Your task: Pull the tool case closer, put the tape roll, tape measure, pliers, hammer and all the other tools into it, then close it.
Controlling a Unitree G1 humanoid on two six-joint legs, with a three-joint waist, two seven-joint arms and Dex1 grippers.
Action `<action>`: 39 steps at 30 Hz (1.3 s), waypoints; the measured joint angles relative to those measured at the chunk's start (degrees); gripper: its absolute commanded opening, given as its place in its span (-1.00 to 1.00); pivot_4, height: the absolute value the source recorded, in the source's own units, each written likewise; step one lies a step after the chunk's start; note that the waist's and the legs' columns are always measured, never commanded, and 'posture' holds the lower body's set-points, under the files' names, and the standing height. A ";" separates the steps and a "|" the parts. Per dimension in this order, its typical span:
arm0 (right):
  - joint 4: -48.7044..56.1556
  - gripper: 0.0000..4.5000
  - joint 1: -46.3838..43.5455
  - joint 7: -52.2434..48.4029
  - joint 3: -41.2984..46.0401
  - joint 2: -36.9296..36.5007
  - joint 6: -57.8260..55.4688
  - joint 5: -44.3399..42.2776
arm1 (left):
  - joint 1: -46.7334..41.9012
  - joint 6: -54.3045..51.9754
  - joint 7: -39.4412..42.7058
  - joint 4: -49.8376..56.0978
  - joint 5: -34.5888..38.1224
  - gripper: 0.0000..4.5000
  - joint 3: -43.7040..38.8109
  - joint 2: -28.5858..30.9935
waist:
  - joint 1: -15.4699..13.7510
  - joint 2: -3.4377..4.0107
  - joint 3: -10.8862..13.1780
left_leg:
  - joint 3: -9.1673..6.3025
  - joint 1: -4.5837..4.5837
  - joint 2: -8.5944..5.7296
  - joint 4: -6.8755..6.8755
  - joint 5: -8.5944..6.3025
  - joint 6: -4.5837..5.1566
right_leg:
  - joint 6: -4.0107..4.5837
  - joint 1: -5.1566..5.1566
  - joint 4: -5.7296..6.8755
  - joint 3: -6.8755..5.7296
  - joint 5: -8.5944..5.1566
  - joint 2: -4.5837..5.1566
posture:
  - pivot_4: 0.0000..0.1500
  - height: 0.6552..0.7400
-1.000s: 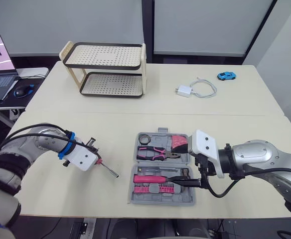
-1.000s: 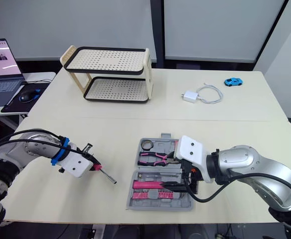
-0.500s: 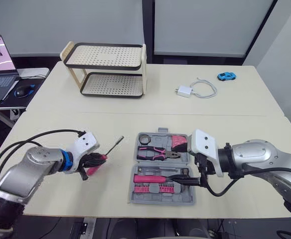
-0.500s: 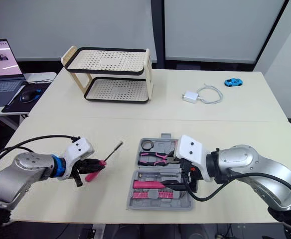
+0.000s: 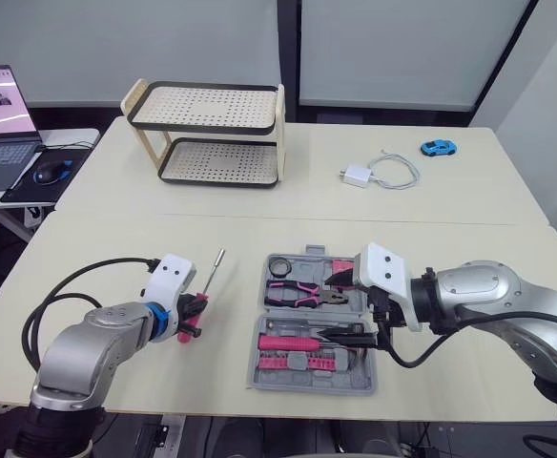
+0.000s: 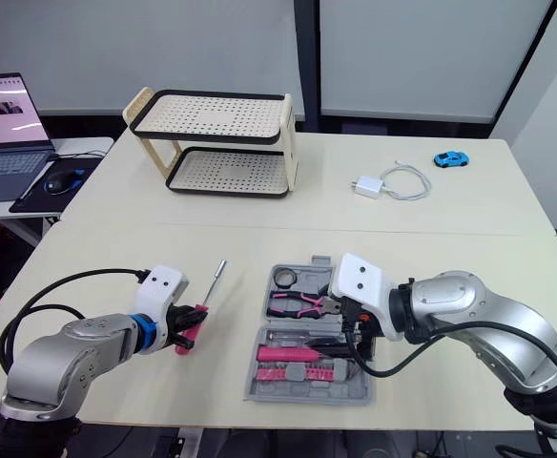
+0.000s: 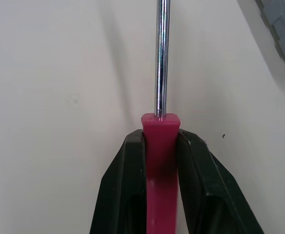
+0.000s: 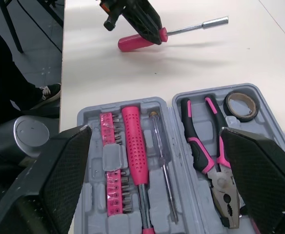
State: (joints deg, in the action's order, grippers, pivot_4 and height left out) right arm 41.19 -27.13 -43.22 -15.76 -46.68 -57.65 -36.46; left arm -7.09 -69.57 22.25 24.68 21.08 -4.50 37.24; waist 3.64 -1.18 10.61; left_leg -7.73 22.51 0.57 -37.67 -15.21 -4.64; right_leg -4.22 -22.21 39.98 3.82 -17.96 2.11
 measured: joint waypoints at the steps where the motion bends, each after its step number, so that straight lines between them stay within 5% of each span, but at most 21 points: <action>1: -0.12 1.00 -0.05 -0.25 -0.09 0.02 0.04 0.30 | -0.39 0.56 -0.32 -0.97 -0.29 -0.77 0.30 -0.58 | -0.22 0.02 -0.01 | 0.01 0.00 -0.01 0.00 0.00 0.00 | 0.00 0.00 -0.01 0.01 0.00 0.01 | 1.00 0.88; 7: -0.39 1.00 -0.45 -0.79 -0.13 0.13 0.20 1.44 | -0.50 5.44 0.23 -5.44 -1.39 -0.77 1.82 -1.07 | -0.34 0.06 -0.04 | 0.03 -0.02 -0.02 0.02 0.00 0.00 | 0.00 0.00 -0.03 0.04 0.00 0.03 | 1.00 0.88; 19: 0.28 1.00 1.63 -1.57 2.06 -0.46 0.13 1.15 | 10.61 13.97 4.60 -3.37 -0.34 0.74 -4.13 -0.28 | -0.48 0.15 -0.08 | 0.05 -0.02 0.01 0.14 -0.01 -0.01 | 0.01 -0.03 -0.10 0.05 0.00 0.04 | 1.00 0.88; 30: 1.84 1.00 3.45 1.10 3.78 1.24 0.27 1.38 | 17.18 33.91 15.03 -5.96 3.37 0.74 -11.47 -3.66 | -1.31 0.15 -0.08 | 0.09 -0.02 0.00 0.27 -0.01 -0.02 | 0.05 0.02 -0.34 0.04 0.02 0.07 | 1.00 0.88; 39: 1.35 1.00 3.40 2.94 1.56 2.92 2.30 4.51 | 11.26 44.36 13.88 -20.23 -2.10 0.74 -8.82 -5.58 | -1.45 0.12 -0.10 | 0.09 -0.04 0.00 0.41 0.00 -0.02 | 0.06 0.03 -0.47 0.01 0.04 0.07 | 1.00 0.88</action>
State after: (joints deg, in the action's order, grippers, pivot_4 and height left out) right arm 42.54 -23.72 -40.28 -14.21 -43.76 -55.35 -31.94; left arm 4.17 -25.22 36.13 4.44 18.98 -13.32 31.65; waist 2.18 -1.06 10.51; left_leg -7.64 22.47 0.57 -37.26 -15.21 -4.66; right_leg -4.16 -22.18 39.50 3.83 -17.92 2.18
